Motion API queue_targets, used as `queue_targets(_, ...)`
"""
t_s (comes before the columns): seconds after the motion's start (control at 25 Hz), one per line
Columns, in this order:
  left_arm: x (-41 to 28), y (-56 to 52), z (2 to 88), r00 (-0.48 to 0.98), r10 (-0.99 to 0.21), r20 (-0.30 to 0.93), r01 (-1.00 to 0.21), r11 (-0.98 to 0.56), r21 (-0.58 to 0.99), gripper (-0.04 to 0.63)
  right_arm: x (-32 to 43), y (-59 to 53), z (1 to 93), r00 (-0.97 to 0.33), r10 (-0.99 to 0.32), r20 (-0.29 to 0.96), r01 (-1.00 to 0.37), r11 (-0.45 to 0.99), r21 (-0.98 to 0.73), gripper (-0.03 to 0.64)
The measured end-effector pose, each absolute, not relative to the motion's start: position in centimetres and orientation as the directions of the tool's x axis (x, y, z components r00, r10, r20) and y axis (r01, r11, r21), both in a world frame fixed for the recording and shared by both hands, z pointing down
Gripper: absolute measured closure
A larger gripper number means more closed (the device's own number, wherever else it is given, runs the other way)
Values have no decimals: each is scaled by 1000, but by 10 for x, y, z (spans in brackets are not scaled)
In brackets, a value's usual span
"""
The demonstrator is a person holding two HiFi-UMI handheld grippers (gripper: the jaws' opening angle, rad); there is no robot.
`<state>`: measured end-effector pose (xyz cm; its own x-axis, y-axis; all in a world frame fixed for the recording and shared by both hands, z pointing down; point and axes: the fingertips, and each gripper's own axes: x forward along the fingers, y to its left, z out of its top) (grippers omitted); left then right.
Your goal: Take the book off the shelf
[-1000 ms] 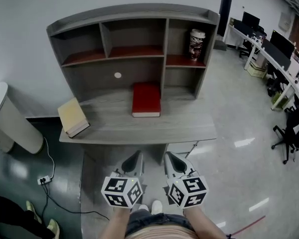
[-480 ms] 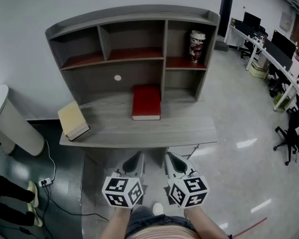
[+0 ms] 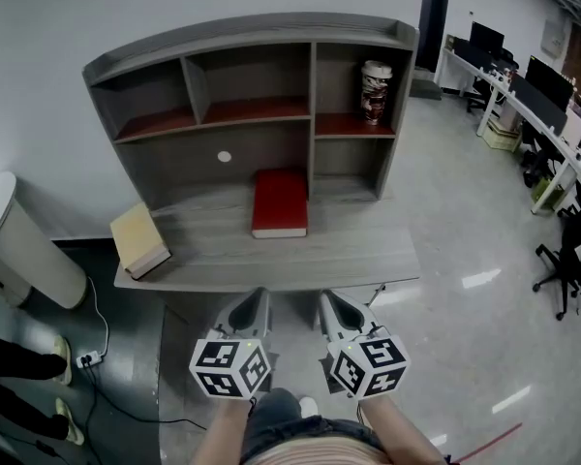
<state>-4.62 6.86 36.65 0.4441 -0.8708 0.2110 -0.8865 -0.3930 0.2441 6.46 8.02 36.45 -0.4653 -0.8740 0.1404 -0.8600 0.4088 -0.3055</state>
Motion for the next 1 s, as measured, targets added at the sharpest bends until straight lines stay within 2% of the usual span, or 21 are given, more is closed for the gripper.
queue_targets(1.0,-52,31,373,431,-869,242,-895,-376,241,583,52,46,367,-513,-847,142,-831,449,-327,607)
